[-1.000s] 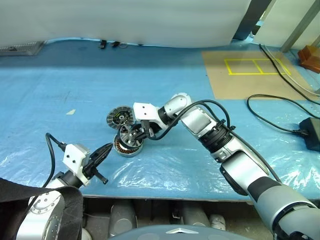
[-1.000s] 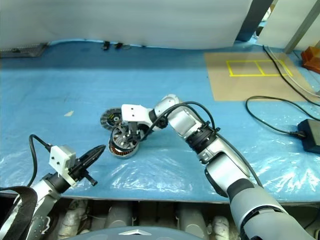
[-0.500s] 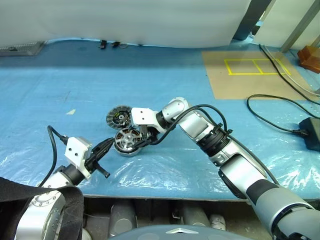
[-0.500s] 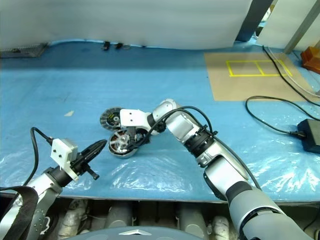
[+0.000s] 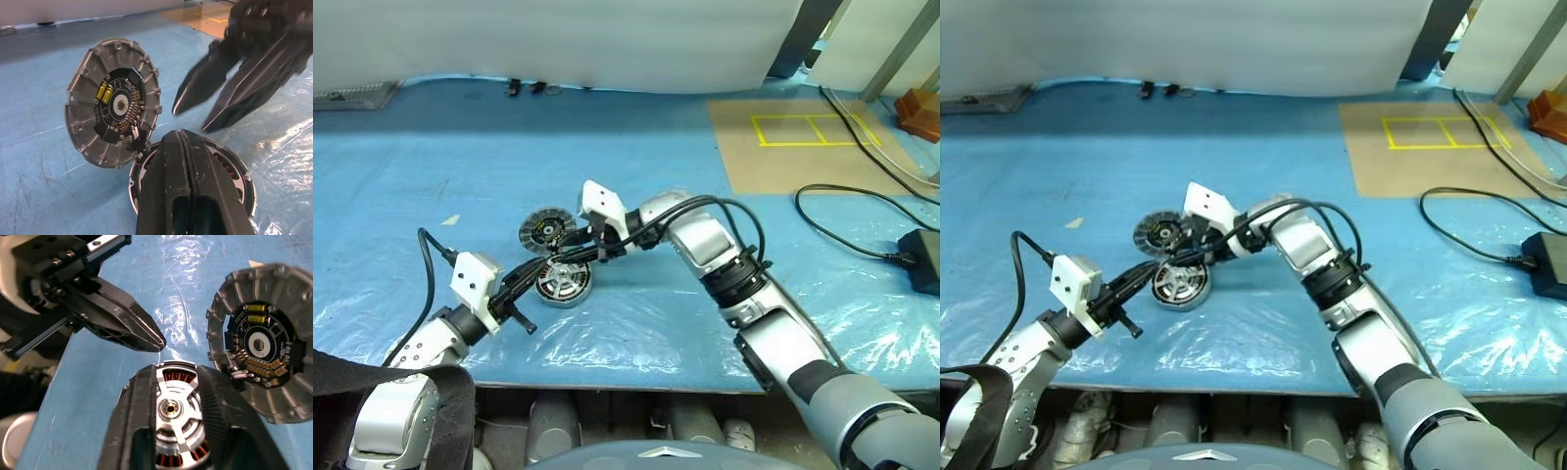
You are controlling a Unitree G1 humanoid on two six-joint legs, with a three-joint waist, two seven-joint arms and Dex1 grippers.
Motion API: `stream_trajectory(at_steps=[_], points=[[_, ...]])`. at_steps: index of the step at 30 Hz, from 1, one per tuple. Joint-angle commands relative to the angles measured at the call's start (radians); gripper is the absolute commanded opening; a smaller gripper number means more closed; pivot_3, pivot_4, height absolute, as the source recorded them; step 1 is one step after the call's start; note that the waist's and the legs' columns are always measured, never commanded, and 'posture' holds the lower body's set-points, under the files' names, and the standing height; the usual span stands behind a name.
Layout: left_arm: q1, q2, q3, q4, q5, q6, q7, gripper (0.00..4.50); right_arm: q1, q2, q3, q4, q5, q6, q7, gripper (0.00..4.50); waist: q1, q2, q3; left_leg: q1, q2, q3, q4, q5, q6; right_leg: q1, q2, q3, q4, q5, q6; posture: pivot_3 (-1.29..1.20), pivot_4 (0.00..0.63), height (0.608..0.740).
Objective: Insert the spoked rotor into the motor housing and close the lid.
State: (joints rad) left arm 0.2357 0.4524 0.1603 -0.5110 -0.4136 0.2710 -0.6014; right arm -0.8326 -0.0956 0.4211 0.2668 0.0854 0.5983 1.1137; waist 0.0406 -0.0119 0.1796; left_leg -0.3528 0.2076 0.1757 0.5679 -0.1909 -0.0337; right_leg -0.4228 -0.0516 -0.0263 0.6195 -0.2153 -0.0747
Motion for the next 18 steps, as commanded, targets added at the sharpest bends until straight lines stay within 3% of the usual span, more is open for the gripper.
stream_trajectory(at_steps=[1, 11, 18], points=[[-0.008, -0.006, 0.017, -0.016, -0.019, -0.011, 0.009, 0.0, 0.021, 0.062, -0.019, 0.003, 0.013, -0.025, -0.092, 0.17, 0.0, 0.0, 0.0, 0.0, 0.0, 0.0, 0.0, 0.0, 0.0, 0.0, 0.0, 0.0, 0.0, 0.0, 0.0, 0.0, 0.15, 0.74], [-0.039, -0.037, 0.021, 0.005, 0.003, -0.03, 0.06, 0.0, 0.081, 0.014, 0.153, 0.122, -0.143, -0.197, -0.13, 0.04, 0.002, 0.0, 0.0, 0.002, 0.0, 0.0, 0.001, 0.0, 0.0, 0.002, -0.001, 0.0, 0.0, 0.0, 0.0, 0.0, 0.15, 0.74], [-0.114, -0.066, 0.157, 0.046, -0.076, -0.021, 0.139, 0.0, 0.084, 0.072, -0.007, 0.022, 0.03, -0.197, -0.105, 0.04, 0.001, 0.0, 0.0, 0.001, 0.0, 0.0, 0.002, 0.0, 0.0, 0.002, -0.001, 0.0, 0.001, 0.0, 0.0, 0.0, 0.15, 0.74]])
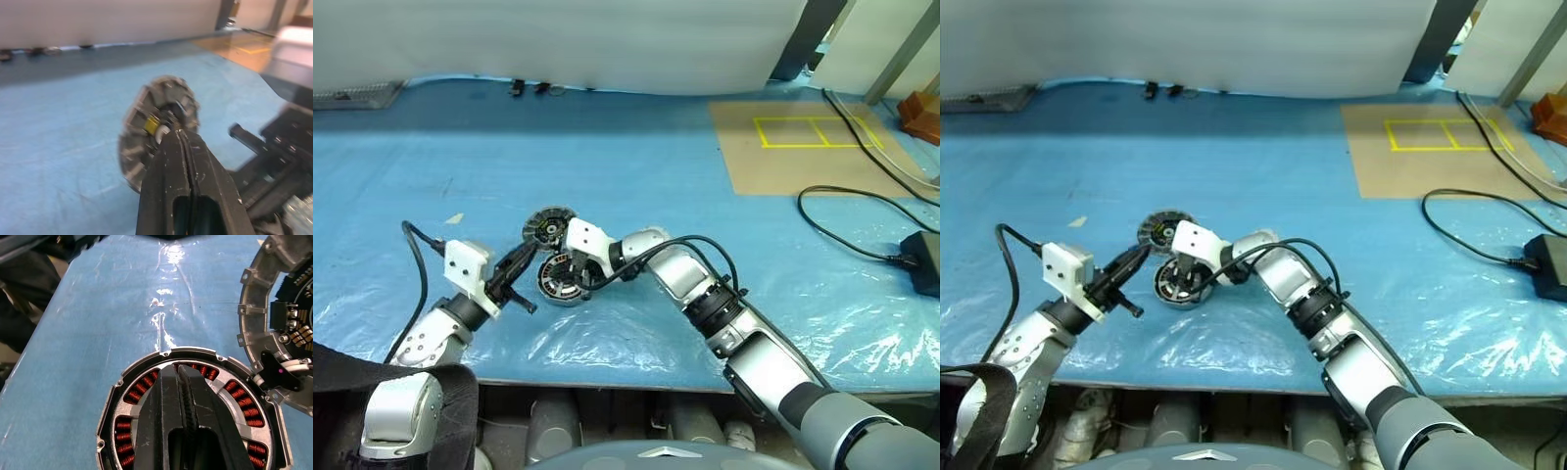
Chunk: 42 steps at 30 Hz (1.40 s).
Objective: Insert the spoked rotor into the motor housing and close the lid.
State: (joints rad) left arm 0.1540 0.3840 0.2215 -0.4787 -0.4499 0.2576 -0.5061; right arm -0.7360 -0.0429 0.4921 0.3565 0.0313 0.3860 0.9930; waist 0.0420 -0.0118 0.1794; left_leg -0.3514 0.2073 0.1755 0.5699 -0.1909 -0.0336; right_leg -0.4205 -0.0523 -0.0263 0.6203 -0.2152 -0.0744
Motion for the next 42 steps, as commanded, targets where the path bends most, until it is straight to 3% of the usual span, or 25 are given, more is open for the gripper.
stream_trajectory(at_steps=[1, 5, 9, 14, 23, 32, 42], points=[[-0.041, 0.007, 0.114, 0.027, -0.04, -0.003, 0.056, 0.0, -0.012, 0.018, -0.091, -0.081, 0.099, 0.023, 0.022, 0.04, 0.0, 0.0, 0.0, -0.001, 0.0, 0.0, 0.0, 0.0, 0.0, -0.001, 0.0, 0.0, 0.0, 0.0, 0.0, 0.0, 0.15, 0.74], [-0.126, 0.035, 0.187, 0.1, -0.092, 0.013, 0.062, 0.0, 0.02, -0.076, -0.119, -0.22, 0.191, 0.12, 0.132, 0.04, 0.002, -0.001, 0.0, -0.001, 0.0, 0.0, 0.0, 0.0, 0.0, -0.001, 0.0, 0.0, 0.0, 0.0, 0.0, 0.0, 0.15, 0.74], [-0.221, 0.081, 0.152, 0.216, -0.081, 0.045, 0.02, 0.0, 0.04, -0.143, -0.163, -0.314, 0.305, 0.273, 0.183, 0.04, 0.006, -0.001, 0.0, -0.001, -0.001, 0.0, 0.0, 0.0, 0.0, 0.0, 0.0, 0.0, 0.0, 0.0, 0.0, 0.0, 0.15, 0.74], [-0.385, 0.114, 0.029, 0.403, -0.092, 0.075, -0.167, 0.0, 0.07, -0.244, -0.153, -0.385, 0.342, 0.335, 0.216, 0.04, 0.01, -0.001, 0.0, -0.001, -0.001, -0.001, 0.002, 0.0, 0.0, 0.0, 0.0, 0.0, 0.002, 0.0, 0.0, 0.0, 0.15, 0.74], [-0.654, 0.17, -0.053, 0.704, -0.127, 0.172, -0.465, 0.0, 0.104, -0.303, -0.219, -0.47, 0.483, 0.494, 0.191, 0.04, 0.011, -0.001, 0.0, -0.002, -0.002, -0.001, 0.001, 0.003, -0.004, -0.001, 0.001, -0.001, 0.001, 0.0, 0.0, 0.0, 0.15, 0.74], [-0.747, 0.221, -0.172, 0.713, -0.175, 0.429, -0.709, 0.0, 0.114, -0.325, -0.319, -0.514, 0.629, 0.625, 0.145, 0.04, 0.035, -0.001, 0.0, -0.004, -0.002, 0.0, 0.001, 0.003, -0.004, -0.002, 0.0, -0.001, 0.0, 0.0, 0.0, 0.0, 0.15, 0.74], [-0.701, 0.241, -0.264, 0.532, -0.186, 0.545, -0.759, 0.0, 0.108, -0.357, -0.356, -0.52, 0.739, 0.693, 0.146, 0.04, 0.039, -0.001, 0.0, -0.005, -0.002, 0.0, 0.0, 0.003, -0.004, -0.002, -0.001, -0.002, -0.001, 0.0, 0.0, 0.0, 0.15, 0.74]])
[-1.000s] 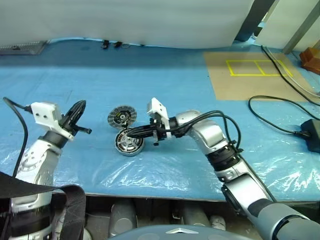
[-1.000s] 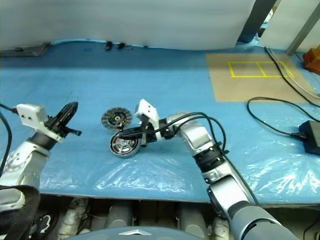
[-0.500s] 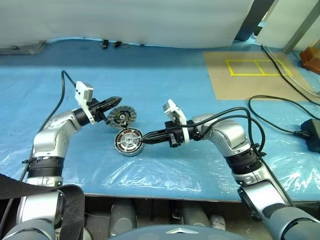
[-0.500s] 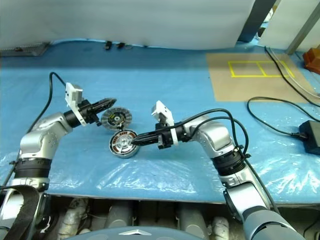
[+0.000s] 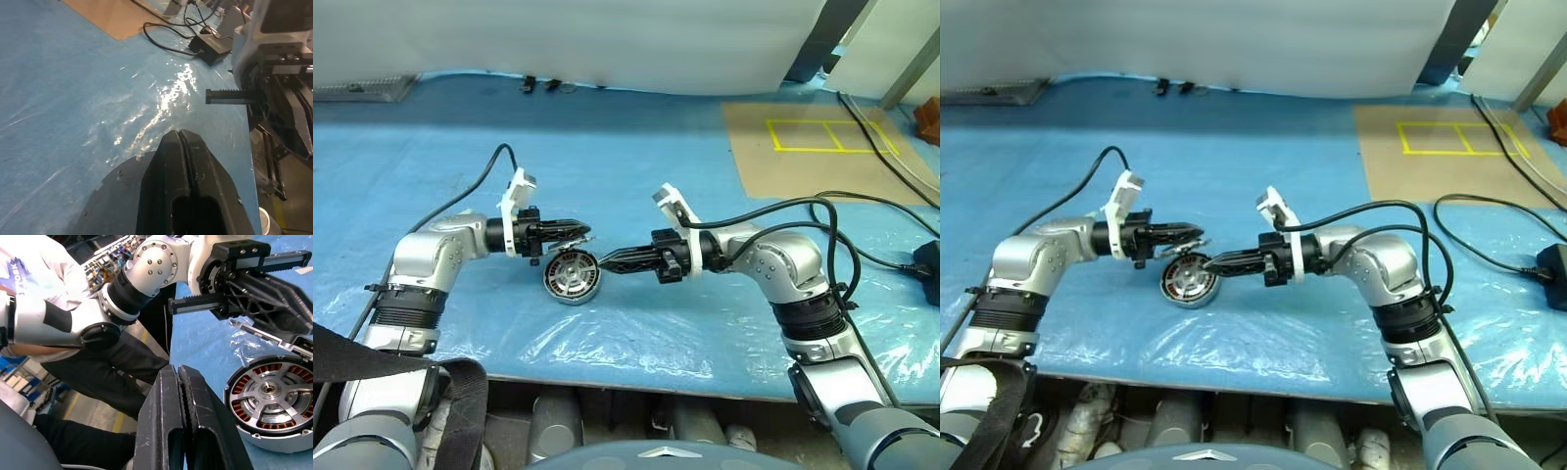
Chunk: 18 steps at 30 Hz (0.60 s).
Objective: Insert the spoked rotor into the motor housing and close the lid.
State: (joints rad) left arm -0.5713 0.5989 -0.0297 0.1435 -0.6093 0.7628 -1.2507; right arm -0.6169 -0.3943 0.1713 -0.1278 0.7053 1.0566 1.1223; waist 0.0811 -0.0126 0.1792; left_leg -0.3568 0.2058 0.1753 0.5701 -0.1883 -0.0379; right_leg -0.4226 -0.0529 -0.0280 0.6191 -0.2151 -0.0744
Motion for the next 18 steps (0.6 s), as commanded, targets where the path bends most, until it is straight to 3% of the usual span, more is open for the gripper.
stream_trajectory(at_steps=[1, 6, 13, 18], points=[[0.043, 0.034, -0.024, -0.12, -0.018, 0.043, -0.01, 0.0, -0.015, -0.007, -0.035, -0.033, 0.069, 0.02, 0.016, 0.04, -0.001, 0.0, 0.0, 0.0, 0.0, 0.0, 0.0, 0.0, 0.0, 0.0, 0.0, 0.0, 0.0, 0.0, 0.0, 0.0, 0.15, 0.74], [0.169, 0.033, -0.076, -0.22, 0.075, -0.044, 0.068, 0.0, -0.041, 0.053, -0.017, 0.021, 0.008, -0.078, -0.052, 0.04, -0.007, 0.001, 0.0, 0.0, 0.0, 0.0, -0.002, 0.0, 0.0, 0.0, 0.0, 0.0, -0.002, 0.0, 0.0, 0.0, 0.15, 0.74], [0.318, -0.138, 0.024, -0.267, 0.104, -0.248, 0.289, 0.0, -0.059, 0.172, -0.032, 0.088, -0.058, -0.197, -0.181, 0.04, -0.01, 0.001, 0.001, -0.003, 0.0, 0.0, -0.002, 0.0, 0.0, 0.0, 0.0, -0.001, -0.003, 0.0, 0.0, 0.0, 0.15, 0.74], [0.406, -0.176, 0.051, -0.33, 0.095, -0.279, 0.366, 0.0, -0.1, 0.228, -0.004, 0.167, -0.114, -0.249, -0.228, 0.04, -0.013, 0.001, 0.001, -0.002, 0.001, 0.0, -0.003, 0.0, 0.0, -0.001, 0.0, -0.002, -0.004, 0.0, 0.0, 0.0, 0.15, 0.74]])
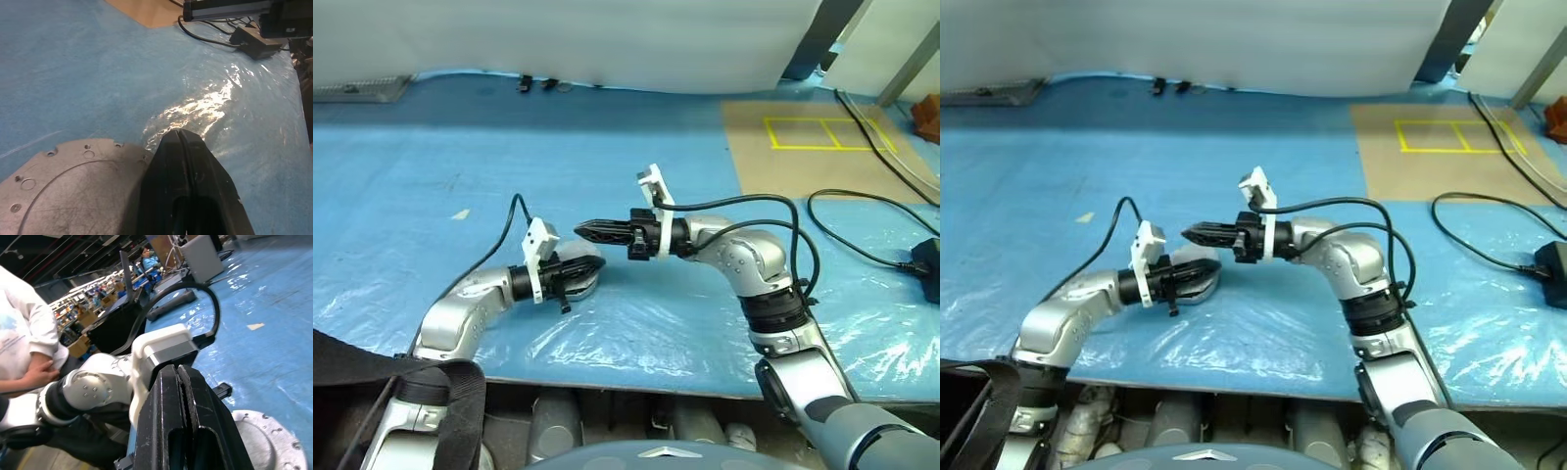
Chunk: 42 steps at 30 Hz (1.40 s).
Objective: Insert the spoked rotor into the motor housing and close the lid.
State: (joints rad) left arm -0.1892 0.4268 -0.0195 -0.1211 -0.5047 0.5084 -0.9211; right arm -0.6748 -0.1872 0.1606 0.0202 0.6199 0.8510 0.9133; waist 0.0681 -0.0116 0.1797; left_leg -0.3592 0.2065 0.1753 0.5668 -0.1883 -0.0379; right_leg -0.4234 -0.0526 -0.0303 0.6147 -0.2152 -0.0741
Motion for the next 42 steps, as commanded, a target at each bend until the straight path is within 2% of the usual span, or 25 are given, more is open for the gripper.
stream_trajectory(at_steps=[1, 7, 13, 16, 22, 24, 29, 37, 40, 42], points=[[0.041, -0.009, 0.062, -0.093, -0.035, -0.017, 0.054, 0.0, -0.056, 0.035, 0.026, 0.05, -0.055, -0.063, -0.027, 0.04, -0.001, 0.0, 0.0, 0.0, 0.0, 0.0, -0.001, 0.0, 0.0, 0.0, 0.0, 0.0, 0.0, 0.0, 0.0, 0.0, 0.15, 0.74], [0.13, -0.006, 0.085, -0.226, -0.086, 0.015, 0.105, 0.0, -0.109, 0.074, 0.125, 0.162, -0.172, -0.167, 0.005, 0.04, -0.002, 0.0, 0.0, -0.001, 0.0, 0.0, -0.003, 0.0, 0.0, -0.001, 0.0, 0.0, -0.003, 0.0, 0.0, 0.0, 0.15, 0.74], [0.221, -0.014, 0.11, -0.391, -0.132, 0.026, 0.18, 0.0, -0.155, 0.12, 0.164, 0.275, -0.265, -0.262, 0.003, 0.04, -0.002, 0.0, 0.0, -0.002, 0.0, 0.0, -0.003, 0.0, 0.0, -0.001, 0.0, 0.0, -0.004, 0.0, 0.0, 0.0, 0.15, 0.74], [0.276, -0.008, 0.143, -0.457, -0.158, 0.019, 0.211, 0.0, -0.168, 0.13, 0.168, 0.317, -0.301, -0.299, 0.001, 0.61, -0.01, 0.0, 0.0, -0.001, 0.0, 0.001, -0.003, 0.0, 0.0, -0.001, 0.0, 0.0, -0.004, 0.0, 0.0, 0.0, 0.15, 0.74], [0.462, -0.023, 0.265, -0.514, -0.112, -0.112, 0.265, 0.0, -0.173, 0.126, 0.2, 0.357, -0.375, -0.375, 0.033, 2.69, -0.027, 0.0, 0.0, -0.002, 0.0, 0.0, -0.003, 0.0, 0.0, -0.001, 0.0, -0.001, -0.005, 0.0, 0.0, 0.0, 0.15, 0.74], [0.512, -0.043, 0.301, -0.512, -0.097, -0.162, 0.285, 0.0, -0.166, 0.107, 0.229, 0.335, -0.382, -0.366, 0.091, 3.4, -0.028, 0.0, 0.0, -0.002, 0.001, 0.001, -0.003, 0.0, 0.0, -0.001, 0.001, -0.001, -0.005, 0.0, 0.0, 0.0, 0.15, 0.74], [0.581, -0.074, 0.32, -0.472, -0.064, -0.243, 0.296, 0.0, -0.149, 0.095, 0.279, 0.316, -0.415, -0.364, 0.144, 3.4, -0.027, 0.0, 0.0, -0.001, 0.001, 0.0, -0.004, -0.001, 0.002, -0.001, 0.001, -0.001, -0.005, 0.0, 0.0, 0.0, 0.15, 0.74], [0.59, -0.102, 0.305, -0.472, -0.054, -0.283, 0.328, 0.0, -0.137, 0.092, 0.353, 0.362, -0.511, -0.41, 0.15, 3.4, -0.027, 0.0, 0.0, 0.0, 0.001, 0.001, -0.003, -0.003, 0.004, 0.0, 0.001, 0.0, -0.004, 0.0, 0.0, 0.0, 0.15, 0.74], [0.593, -0.105, 0.295, -0.466, -0.049, -0.294, 0.332, 0.0, -0.132, 0.088, 0.37, 0.38, -0.549, -0.457, 0.145, 2.82, -0.028, 0.0, 0.0, 0.001, 0.001, 0.001, -0.003, -0.003, 0.004, 0.0, 0.0, 0.001, -0.004, 0.0, 0.0, 0.0, 0.15, 0.74], [0.594, -0.104, 0.294, -0.458, -0.048, -0.301, 0.332, 0.0, -0.125, 0.08, 0.375, 0.36, -0.549, -0.463, 0.168, 2.12, -0.028, 0.0, 0.0, 0.002, 0.001, 0.001, -0.003, -0.003, 0.004, 0.0, 0.0, 0.001, -0.004, 0.0, 0.0, 0.0, 0.15, 0.74]])
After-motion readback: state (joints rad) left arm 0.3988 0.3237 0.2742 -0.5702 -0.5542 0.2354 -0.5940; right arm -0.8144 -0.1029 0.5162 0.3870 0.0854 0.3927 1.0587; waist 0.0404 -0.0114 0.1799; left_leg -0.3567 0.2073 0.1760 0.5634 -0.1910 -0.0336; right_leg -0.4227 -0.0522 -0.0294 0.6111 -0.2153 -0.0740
